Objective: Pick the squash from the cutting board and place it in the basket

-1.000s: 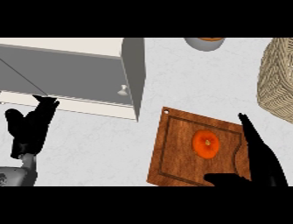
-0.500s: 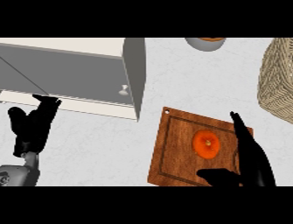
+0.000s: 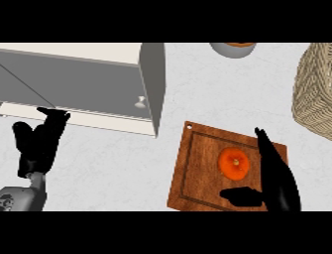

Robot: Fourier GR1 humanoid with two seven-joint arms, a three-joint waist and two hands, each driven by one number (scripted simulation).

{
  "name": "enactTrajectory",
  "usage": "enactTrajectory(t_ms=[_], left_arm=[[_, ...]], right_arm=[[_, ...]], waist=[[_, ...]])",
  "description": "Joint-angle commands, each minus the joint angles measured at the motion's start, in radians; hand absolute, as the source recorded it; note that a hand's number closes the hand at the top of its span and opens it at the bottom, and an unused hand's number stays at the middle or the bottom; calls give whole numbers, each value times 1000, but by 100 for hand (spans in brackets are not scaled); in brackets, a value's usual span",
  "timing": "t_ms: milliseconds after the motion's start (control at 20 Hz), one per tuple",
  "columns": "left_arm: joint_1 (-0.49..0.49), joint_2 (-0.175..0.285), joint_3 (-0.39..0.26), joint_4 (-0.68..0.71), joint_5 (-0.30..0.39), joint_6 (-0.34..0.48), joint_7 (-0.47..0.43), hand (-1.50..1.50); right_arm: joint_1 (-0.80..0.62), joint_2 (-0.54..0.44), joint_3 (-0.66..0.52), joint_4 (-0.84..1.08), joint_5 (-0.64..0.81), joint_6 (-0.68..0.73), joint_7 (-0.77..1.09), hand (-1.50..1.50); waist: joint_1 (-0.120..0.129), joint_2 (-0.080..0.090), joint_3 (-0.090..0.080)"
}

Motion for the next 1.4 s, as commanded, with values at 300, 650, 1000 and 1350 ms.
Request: enactTrajectory(t_ms=[300,650,1000,1350], left_arm=[[-58,1,53,-13,-39,33,-38,0],[-70,-4,59,6,-47,21,-53,0],[-52,26,92,-21,-6,-32,-35,0],[-85,-5,73,-20,-34,8,-15,0]], right_arm=[[30,30,-4,70,4,-28,-78,-150],[-95,67,-55,197,0,10,-66,-150],[-46,43,-18,260,-67,72,-205,150],[-94,64,-43,343,-92,75,-275,150]], waist=[[-6,-8,12],[-2,-6,12],[-1,-6,12],[0,-4,12]])
